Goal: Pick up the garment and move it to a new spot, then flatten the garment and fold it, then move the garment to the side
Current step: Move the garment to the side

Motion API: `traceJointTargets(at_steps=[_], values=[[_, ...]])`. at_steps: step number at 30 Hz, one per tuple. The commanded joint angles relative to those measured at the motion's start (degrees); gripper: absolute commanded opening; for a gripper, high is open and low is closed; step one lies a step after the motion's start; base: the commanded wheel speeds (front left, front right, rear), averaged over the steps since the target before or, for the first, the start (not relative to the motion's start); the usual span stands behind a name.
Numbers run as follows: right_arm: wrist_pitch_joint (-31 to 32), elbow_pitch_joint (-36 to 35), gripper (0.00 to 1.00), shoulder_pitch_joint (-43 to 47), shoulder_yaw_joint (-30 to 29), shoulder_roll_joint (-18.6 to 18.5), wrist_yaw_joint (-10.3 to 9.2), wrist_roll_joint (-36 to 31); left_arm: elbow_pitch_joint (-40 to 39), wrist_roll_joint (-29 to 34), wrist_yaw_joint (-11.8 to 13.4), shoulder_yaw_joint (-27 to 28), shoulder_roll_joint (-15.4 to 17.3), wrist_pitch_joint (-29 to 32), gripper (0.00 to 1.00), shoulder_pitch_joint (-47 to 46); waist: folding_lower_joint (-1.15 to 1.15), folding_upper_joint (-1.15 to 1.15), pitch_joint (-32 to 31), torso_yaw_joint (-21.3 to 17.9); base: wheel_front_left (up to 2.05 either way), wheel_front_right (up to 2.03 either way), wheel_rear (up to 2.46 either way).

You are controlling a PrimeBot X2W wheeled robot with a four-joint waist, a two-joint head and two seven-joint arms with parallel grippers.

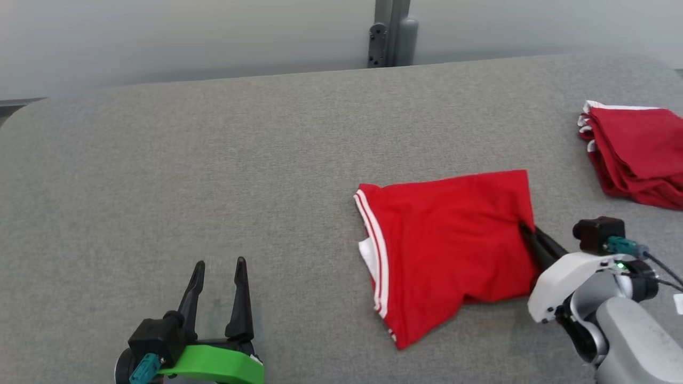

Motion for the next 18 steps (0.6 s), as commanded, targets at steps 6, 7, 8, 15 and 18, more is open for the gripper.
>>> traceJointTargets(at_steps=[6,7,8,15,18], values=[[0.1,-3.1,0.00,-3.0,-4.4,-4.5,-0.09,-3.5,-0.6,2.0,-0.8,-0.3,0.1,0.0,1.00,-2.4,0.00,0.00,3.6,-12.6,0.00,0.00,0.00],[0.2,-3.4,0.00,-3.4,-5.0,-4.8,-0.09,-3.9,-0.5,2.2,-1.0,-0.4,0.1,0.0,1.00,-2.9,0.00,0.00,4.1,-13.6,0.00,0.00,0.00],[0.4,-3.8,0.00,-3.9,-5.2,-4.8,-0.09,-4.1,-0.5,2.4,-1.0,-0.3,0.1,0.0,1.00,-3.3,0.00,0.00,4.6,-14.7,0.00,0.00,0.00],[0.9,-4.8,0.00,-6.7,-5.9,-4.1,-0.09,-5.0,0.9,4.7,-2.0,-0.8,0.3,0.0,1.00,-6.4,0.00,0.00,6.4,-18.2,0.00,0.00,0.00],[0.8,-4.9,0.00,-7.9,-5.6,-3.9,-0.09,-5.3,1.4,5.0,-2.4,-0.7,0.3,0.0,1.00,-7.3,0.00,0.00,6.3,-18.0,0.00,0.00,0.00]])
